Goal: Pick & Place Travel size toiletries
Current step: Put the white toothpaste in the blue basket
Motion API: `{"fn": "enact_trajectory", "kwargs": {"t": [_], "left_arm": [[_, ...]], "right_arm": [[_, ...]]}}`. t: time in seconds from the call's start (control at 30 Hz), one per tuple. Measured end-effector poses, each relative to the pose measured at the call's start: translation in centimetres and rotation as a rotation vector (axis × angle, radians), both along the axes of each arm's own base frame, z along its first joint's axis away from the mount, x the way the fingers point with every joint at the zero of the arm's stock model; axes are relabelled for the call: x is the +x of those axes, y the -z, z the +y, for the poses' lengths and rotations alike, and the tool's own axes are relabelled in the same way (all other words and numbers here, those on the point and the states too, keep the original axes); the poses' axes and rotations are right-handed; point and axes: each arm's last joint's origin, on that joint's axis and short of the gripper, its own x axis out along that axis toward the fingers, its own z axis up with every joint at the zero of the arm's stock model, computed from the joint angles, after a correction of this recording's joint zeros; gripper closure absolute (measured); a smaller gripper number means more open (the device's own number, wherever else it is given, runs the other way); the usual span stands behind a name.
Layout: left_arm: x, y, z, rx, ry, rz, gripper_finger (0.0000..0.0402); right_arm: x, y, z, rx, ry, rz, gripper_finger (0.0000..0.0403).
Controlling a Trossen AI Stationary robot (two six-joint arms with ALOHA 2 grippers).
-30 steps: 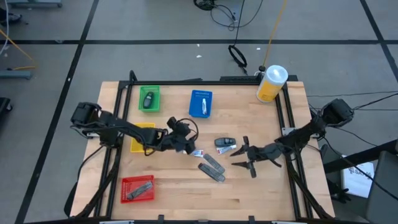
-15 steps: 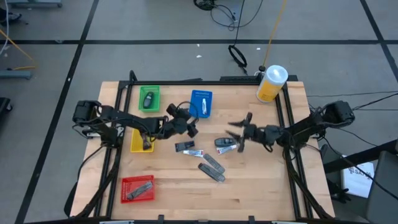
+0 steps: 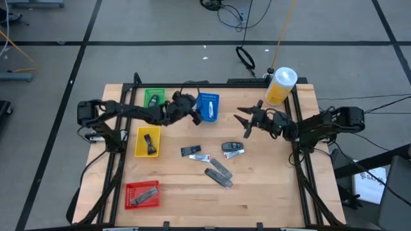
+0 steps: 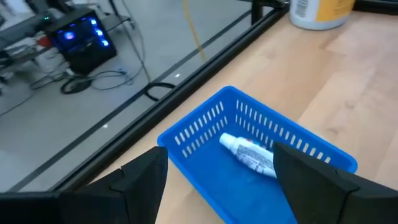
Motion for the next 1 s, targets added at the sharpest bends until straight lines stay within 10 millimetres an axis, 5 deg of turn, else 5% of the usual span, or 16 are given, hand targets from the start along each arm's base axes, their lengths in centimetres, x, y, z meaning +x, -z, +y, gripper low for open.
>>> {"fn": "enact_trajectory", "kwargs": {"t": [0.53,1.0], "left_arm": [[0.1,-0.4,1.3,0.031,0.381,0.014,0.0119],[0.6,-0.5,-0.3,-0.054,0.377,-0.048,0.0119]], "right_arm": [[0.0,0.8,-0.1,0.136,-0.001,0.028,0.0234],[1.7,2.4,1.0,0.344,-0.413,0.364,0.0206]]}}
